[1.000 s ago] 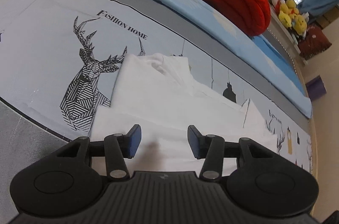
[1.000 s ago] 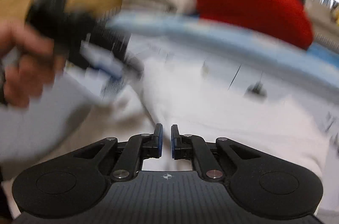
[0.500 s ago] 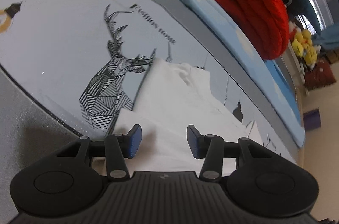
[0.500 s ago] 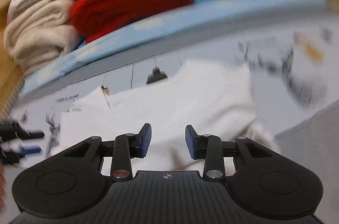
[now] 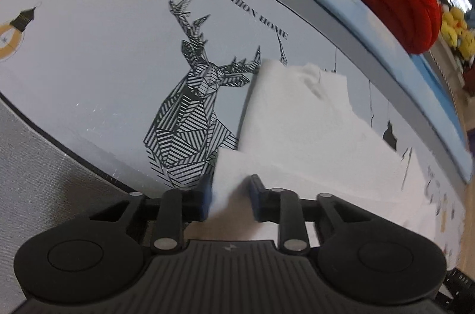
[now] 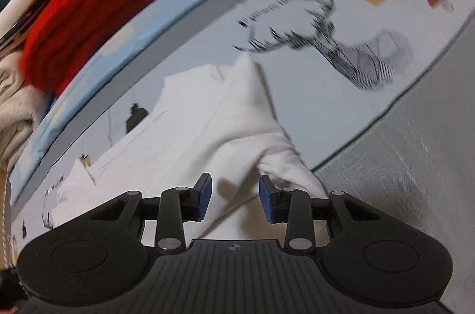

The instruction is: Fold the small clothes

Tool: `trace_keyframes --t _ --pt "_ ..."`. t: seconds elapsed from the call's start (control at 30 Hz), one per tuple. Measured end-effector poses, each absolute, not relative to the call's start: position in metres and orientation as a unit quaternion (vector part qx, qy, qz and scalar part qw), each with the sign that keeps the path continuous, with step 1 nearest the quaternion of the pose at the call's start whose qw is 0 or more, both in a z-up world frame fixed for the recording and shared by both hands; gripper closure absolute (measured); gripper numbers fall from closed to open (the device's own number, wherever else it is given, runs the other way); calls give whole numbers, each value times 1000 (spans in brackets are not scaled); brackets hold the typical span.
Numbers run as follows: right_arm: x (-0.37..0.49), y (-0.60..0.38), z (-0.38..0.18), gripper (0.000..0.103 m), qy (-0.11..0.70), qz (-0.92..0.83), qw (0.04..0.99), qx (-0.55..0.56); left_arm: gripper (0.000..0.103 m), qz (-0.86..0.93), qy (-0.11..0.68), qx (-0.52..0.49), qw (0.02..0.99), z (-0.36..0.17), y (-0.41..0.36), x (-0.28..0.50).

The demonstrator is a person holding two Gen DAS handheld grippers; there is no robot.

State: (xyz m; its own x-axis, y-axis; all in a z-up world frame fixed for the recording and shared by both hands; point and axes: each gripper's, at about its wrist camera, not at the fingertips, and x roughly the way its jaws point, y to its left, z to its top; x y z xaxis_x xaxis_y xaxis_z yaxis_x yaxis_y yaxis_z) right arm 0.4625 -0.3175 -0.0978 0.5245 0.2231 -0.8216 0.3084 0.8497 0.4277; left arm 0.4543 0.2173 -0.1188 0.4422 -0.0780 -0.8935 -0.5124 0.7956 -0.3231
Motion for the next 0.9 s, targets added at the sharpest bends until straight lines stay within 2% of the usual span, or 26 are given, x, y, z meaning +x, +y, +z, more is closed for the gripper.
trace_keyframes --t 0.1,0.17,0.3,0.37,0.4,0.43,0.5,0.6,0.7,0.8,0.87,0.9 --pt "463 -324 -116 66 507 -46 797 326 99 133 503 -251 817 -113 207 458" --pt "462 -329 -123 66 508 -57 784 352 99 136 482 -223 836 -101 201 458" --pt "459 -331 -107 66 473 -53 794 377 99 104 344 -229 904 -51 197 446" --pt "457 -333 -98 66 445 -42 806 387 99 124 318 -221 914 -44 199 444" --pt "456 -334 -95 66 433 -42 811 391 98 136 331 -224 907 -49 202 445" --pt "455 -335 -95 66 426 -47 813 395 89 146 360 -231 892 -58 205 449" --pt "454 -339 -104 66 432 -60 802 408 80 152 420 -251 859 -78 211 453" --pt "453 -343 -121 66 443 -66 775 446 80 173 449 -279 831 -92 222 449" --pt "453 -345 -125 66 438 -75 772 455 68 171 461 -293 820 -99 227 450" --pt "453 -349 -127 66 428 -85 773 461 67 170 478 -308 805 -109 230 450" --pt "453 -352 -130 72 429 -89 769 466 67 167 489 -320 795 -115 230 449" --pt "455 -353 -132 81 430 -92 767 466 67 166 491 -323 792 -118 230 450"
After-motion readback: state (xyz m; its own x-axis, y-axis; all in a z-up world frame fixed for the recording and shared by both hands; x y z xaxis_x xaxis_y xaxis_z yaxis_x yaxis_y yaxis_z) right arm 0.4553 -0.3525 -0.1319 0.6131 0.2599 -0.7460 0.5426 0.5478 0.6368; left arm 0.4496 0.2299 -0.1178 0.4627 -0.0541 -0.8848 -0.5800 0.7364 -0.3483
